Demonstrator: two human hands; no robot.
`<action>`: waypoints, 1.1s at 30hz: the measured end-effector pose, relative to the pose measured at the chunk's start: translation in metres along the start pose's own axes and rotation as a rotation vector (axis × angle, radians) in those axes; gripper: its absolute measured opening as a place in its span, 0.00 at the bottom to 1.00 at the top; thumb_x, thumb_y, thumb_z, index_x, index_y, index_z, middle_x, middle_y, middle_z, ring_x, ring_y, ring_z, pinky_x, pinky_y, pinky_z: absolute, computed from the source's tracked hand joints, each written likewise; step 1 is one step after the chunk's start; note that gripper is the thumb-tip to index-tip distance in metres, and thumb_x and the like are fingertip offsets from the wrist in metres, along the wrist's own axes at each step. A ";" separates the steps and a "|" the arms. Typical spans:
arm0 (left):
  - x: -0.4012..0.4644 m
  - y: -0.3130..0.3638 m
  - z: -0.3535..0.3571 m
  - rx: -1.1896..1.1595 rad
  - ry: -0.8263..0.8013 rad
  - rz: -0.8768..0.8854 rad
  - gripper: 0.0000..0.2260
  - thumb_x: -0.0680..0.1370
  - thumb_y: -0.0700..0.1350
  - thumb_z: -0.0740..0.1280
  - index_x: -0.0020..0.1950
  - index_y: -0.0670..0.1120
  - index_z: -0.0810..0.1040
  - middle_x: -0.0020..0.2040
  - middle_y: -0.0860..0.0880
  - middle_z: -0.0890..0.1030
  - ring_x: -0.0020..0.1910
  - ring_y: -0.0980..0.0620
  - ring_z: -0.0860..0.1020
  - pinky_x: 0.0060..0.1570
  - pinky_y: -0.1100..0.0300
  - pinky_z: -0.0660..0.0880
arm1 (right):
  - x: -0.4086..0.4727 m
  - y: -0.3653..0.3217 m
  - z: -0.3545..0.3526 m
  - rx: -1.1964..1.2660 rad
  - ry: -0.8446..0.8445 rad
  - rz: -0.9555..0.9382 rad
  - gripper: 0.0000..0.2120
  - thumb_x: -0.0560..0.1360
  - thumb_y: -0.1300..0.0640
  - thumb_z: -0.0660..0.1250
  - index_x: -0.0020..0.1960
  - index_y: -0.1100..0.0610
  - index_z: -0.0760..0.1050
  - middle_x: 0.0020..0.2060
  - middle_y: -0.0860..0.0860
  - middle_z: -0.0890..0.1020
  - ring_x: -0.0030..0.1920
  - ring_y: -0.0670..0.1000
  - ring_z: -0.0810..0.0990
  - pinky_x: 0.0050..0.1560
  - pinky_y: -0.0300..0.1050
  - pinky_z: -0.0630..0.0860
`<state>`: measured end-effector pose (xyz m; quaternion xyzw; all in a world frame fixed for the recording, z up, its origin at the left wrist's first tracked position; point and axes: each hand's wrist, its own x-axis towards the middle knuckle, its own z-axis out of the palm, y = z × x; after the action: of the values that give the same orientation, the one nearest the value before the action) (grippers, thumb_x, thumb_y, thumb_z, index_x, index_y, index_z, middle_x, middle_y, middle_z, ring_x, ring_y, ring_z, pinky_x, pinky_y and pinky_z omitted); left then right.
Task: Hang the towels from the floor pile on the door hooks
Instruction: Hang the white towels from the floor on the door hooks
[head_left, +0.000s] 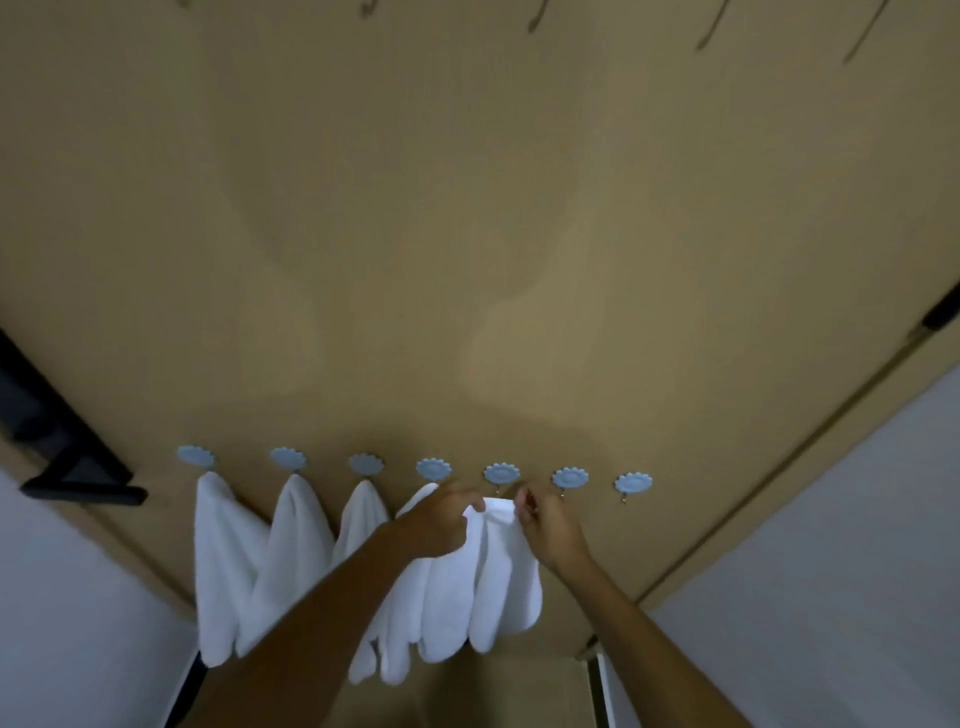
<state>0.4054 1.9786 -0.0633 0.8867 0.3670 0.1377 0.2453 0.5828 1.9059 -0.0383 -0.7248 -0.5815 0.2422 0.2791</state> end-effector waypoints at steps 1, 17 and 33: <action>0.003 -0.008 0.008 0.015 0.029 0.028 0.14 0.68 0.39 0.59 0.47 0.43 0.82 0.45 0.46 0.83 0.46 0.54 0.77 0.53 0.71 0.67 | 0.001 0.001 0.002 0.001 0.028 0.000 0.09 0.70 0.70 0.59 0.39 0.57 0.72 0.37 0.52 0.79 0.41 0.53 0.77 0.41 0.45 0.70; 0.031 0.030 0.032 0.028 -0.097 -0.232 0.16 0.80 0.40 0.56 0.67 0.41 0.70 0.68 0.41 0.70 0.70 0.45 0.66 0.69 0.59 0.62 | 0.019 0.017 0.053 0.168 0.082 0.157 0.18 0.68 0.57 0.51 0.40 0.64 0.78 0.40 0.61 0.78 0.46 0.51 0.72 0.49 0.39 0.67; 0.041 0.023 0.039 -0.275 -0.124 -0.392 0.11 0.80 0.35 0.57 0.42 0.46 0.74 0.52 0.44 0.77 0.52 0.64 0.74 0.52 0.76 0.65 | 0.019 0.013 0.050 0.182 -0.049 0.239 0.16 0.80 0.59 0.53 0.55 0.60 0.78 0.51 0.56 0.82 0.53 0.54 0.79 0.44 0.36 0.65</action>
<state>0.4641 1.9810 -0.0807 0.7635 0.4941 0.0816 0.4077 0.5618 1.9280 -0.0844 -0.7544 -0.4736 0.3429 0.2984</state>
